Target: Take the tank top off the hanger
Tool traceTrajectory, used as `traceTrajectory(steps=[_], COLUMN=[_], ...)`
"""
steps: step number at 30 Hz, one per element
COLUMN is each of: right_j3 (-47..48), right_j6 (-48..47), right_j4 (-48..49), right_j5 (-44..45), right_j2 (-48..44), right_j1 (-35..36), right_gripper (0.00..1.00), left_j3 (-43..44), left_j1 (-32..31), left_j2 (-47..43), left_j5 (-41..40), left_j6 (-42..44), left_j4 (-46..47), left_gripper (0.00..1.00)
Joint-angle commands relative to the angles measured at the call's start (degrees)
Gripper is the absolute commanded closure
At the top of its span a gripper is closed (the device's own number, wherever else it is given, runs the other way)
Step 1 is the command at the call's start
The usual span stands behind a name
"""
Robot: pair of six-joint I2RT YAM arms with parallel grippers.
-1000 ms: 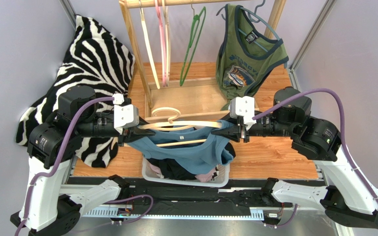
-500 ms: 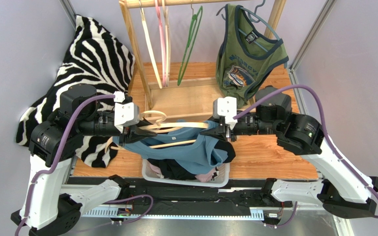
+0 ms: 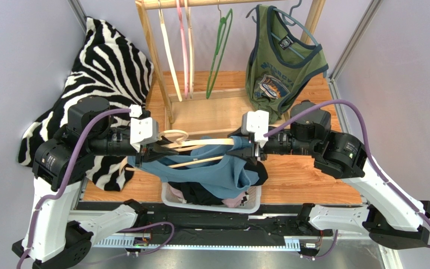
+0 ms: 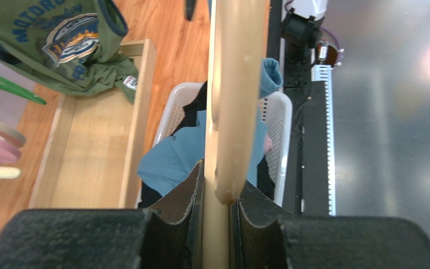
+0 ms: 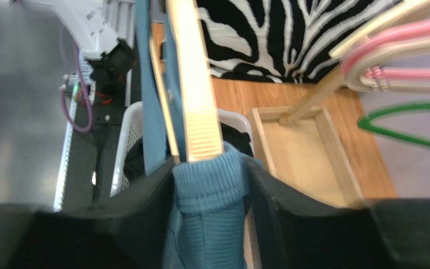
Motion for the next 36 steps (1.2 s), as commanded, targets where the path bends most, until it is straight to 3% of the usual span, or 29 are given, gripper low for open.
traceTrajectory(steps=[1,5,8,15,23,30,36], right_j3=[-1.6,-6.7,-8.0,-16.0,-29.4,-37.2,-36.6], right_j6=[1.6,3.8,6.1,14.9,24.8,27.7,29.8], right_j4=[7.7,13.2,14.0,13.5,23.2,35.6,40.4], right_j5=[8.8,15.2,17.8,20.2,20.0,23.6,23.7], right_j2=[-3.9,-11.1,-13.5,-19.4,-21.2,-21.8,-19.7], right_j1=[0.2,0.2,0.2,0.2,0.2,0.2,0.3], right_gripper=[0.24,0.1,0.09,0.28,0.27,0.3,0.51], left_j3=[-0.7,-3.4,-3.8,-2.0,-0.5,-0.1,-0.9], left_j1=[-0.1,0.0,0.0,0.0,0.5,0.8,1.1], left_j2=[-1.4,-2.5,-2.5,-2.4,-2.3,-2.6,-2.7], left_j5=[-4.0,-8.8,-11.1,-13.8,-11.7,-10.7,-10.6], left_j6=[-0.2,-1.3,-1.7,-1.6,-2.2,-2.4,-2.5], left_j4=[3.8,6.0,6.9,7.3,7.0,6.5,6.5], left_gripper=[1.0,1.0,1.0,1.0,1.0,1.0,1.0])
